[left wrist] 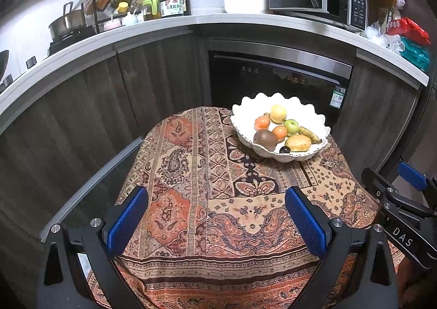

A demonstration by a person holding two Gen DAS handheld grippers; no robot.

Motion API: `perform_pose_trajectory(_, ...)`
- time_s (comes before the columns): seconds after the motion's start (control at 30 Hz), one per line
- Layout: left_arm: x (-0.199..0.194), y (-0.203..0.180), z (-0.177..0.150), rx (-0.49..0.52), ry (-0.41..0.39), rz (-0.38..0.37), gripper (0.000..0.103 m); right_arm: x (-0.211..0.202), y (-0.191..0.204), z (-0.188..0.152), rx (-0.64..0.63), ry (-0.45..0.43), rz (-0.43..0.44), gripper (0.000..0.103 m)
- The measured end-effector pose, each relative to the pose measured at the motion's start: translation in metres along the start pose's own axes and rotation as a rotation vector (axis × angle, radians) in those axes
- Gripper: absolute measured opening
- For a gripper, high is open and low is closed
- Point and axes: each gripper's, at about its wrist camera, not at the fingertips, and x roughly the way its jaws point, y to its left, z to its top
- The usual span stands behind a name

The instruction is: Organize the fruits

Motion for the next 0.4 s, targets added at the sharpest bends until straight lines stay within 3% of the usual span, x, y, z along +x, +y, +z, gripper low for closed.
perform_pose_trajectory(0.4,0.0023,-0.001,-0.0022,-0.001,0.007,-0.006,0.102,0.0002,0.0009,-0.0008,0.001,0.004,-0.001,0.081)
